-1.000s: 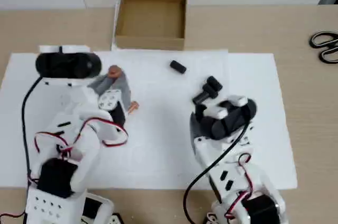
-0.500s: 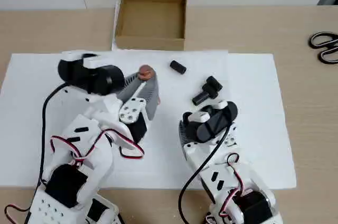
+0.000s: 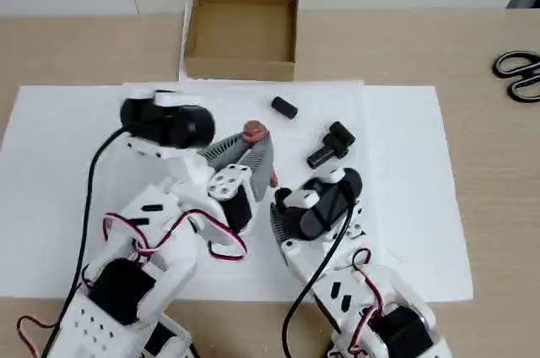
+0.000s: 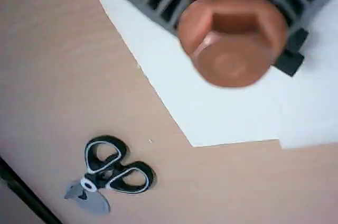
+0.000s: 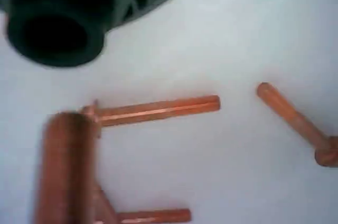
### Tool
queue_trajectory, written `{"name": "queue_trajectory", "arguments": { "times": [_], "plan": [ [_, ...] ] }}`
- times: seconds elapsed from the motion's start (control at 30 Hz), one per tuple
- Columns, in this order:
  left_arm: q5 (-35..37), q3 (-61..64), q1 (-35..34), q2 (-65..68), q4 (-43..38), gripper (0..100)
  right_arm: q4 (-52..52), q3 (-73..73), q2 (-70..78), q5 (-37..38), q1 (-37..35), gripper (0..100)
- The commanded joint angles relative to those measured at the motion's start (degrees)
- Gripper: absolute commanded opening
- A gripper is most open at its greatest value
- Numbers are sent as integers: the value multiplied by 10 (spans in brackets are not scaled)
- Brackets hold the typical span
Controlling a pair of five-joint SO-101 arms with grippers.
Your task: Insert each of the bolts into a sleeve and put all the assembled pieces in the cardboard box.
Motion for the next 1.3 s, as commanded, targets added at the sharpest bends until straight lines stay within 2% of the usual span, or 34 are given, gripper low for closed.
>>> {"name": "queue_trajectory", "arguments": {
  "times": [0.0,1.27],
  "plan": [
    [1,-4,8,5,-18,5,-14,-5,-6,5,-7,4],
    [0,29,27,9,23,5,-25,-5,-10,5,-7,4]
  ]
}}
